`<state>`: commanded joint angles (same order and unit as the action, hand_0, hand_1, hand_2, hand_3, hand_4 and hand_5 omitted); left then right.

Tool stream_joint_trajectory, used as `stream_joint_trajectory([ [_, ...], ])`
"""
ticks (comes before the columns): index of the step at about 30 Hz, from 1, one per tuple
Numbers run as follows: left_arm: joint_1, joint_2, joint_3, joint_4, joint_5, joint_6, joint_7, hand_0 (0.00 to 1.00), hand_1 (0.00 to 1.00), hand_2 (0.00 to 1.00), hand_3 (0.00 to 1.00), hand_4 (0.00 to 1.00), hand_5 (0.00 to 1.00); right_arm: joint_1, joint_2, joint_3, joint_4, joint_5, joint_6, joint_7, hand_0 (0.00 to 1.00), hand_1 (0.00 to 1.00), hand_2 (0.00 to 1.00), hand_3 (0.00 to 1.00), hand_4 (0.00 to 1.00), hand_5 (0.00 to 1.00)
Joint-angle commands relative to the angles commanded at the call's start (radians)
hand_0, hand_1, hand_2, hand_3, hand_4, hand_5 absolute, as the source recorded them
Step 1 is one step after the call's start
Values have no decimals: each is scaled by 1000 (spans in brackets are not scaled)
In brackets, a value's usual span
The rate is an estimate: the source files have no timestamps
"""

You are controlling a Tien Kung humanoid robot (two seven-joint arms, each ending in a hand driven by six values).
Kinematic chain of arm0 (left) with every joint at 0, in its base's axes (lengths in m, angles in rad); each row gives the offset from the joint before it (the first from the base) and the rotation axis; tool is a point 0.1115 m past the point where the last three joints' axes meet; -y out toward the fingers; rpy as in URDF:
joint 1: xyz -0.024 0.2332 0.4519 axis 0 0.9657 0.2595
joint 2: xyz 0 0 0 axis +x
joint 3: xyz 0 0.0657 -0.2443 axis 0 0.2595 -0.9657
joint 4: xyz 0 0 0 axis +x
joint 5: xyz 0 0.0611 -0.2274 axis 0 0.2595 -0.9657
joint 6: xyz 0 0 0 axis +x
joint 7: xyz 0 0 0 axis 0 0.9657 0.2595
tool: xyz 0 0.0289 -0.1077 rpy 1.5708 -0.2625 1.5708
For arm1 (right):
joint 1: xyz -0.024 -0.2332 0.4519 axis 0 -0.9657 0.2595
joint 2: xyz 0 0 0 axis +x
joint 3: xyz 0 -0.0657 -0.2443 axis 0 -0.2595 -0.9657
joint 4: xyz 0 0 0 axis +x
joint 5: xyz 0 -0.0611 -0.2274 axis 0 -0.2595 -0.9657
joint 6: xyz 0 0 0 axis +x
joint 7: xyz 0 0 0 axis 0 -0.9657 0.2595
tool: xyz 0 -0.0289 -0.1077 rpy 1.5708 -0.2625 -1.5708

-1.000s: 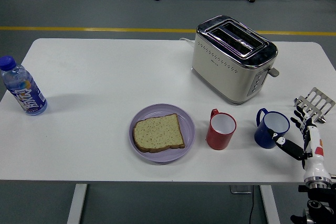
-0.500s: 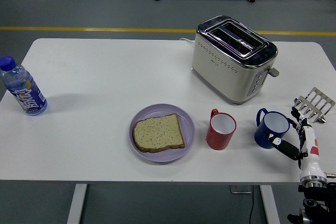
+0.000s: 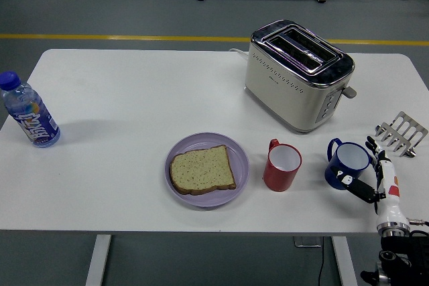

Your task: Pick up the cup,pour liquid into bread,place the cup on the desk

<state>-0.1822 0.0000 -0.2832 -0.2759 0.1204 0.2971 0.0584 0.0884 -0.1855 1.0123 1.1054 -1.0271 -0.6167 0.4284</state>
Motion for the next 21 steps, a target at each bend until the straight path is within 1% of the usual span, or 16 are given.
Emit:
stream_joint_trajectory([
  [11, -1, 0, -3, 0, 4, 0, 2, 682, 684, 698, 542, 256, 998, 28, 4, -31, -34, 16, 1, 1, 947, 848, 925, 944, 998, 108],
  [21, -2, 0, -7, -1, 10, 0, 6, 682, 684, 697, 543, 256, 998, 50, 9, -48, -67, 43, -19, 21, 944, 842, 923, 942, 998, 109],
])
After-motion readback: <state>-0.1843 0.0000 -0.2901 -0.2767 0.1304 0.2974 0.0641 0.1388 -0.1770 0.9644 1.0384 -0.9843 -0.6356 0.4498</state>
